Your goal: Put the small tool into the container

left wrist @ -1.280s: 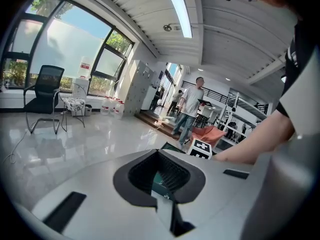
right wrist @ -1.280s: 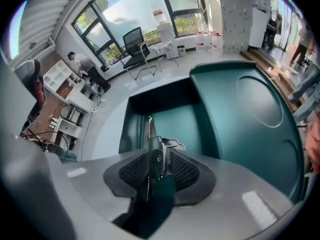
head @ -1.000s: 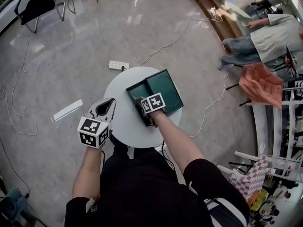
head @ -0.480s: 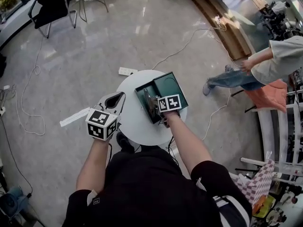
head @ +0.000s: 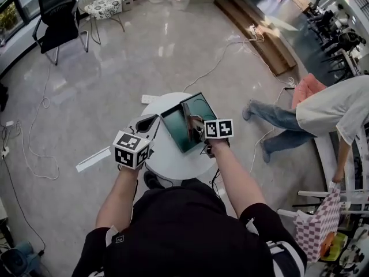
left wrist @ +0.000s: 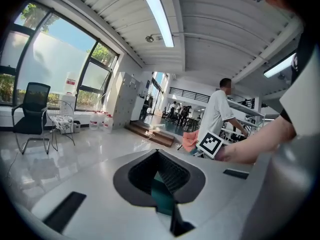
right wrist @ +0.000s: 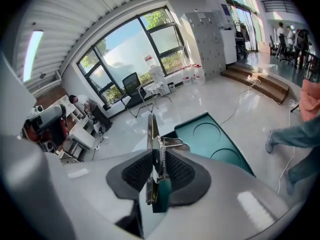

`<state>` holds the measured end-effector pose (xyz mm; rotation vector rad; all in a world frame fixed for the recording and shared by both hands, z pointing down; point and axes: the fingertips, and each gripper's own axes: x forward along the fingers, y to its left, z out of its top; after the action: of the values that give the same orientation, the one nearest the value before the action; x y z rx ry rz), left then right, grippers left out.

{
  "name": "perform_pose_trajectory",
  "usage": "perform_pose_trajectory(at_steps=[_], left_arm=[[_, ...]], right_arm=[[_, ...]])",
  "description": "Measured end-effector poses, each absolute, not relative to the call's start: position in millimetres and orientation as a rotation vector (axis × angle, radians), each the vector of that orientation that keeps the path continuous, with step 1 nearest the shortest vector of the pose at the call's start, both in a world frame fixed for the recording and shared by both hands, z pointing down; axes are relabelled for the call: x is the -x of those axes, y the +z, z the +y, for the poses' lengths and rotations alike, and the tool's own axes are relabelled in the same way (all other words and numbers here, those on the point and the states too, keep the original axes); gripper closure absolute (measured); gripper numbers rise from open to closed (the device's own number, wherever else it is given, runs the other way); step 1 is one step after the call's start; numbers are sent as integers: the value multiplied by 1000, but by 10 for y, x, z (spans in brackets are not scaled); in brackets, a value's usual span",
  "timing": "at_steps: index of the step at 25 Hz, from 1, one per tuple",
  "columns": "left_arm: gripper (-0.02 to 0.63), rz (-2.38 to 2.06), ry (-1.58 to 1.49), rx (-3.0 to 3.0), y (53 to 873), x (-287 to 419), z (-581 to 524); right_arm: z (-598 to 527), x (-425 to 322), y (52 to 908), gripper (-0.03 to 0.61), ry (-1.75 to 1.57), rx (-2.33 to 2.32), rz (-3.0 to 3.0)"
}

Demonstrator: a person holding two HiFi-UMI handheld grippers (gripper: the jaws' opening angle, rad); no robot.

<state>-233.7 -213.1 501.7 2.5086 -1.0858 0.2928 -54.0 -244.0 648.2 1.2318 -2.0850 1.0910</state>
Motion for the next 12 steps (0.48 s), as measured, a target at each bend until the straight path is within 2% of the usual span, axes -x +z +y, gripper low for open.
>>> perform_pose_trajectory(at_steps=[12], left_arm=[[611,-1268,282,-2519,4350,2210,-2522]], right_arm=[[-2587,231,5287,485,1035,-1239,-2448]])
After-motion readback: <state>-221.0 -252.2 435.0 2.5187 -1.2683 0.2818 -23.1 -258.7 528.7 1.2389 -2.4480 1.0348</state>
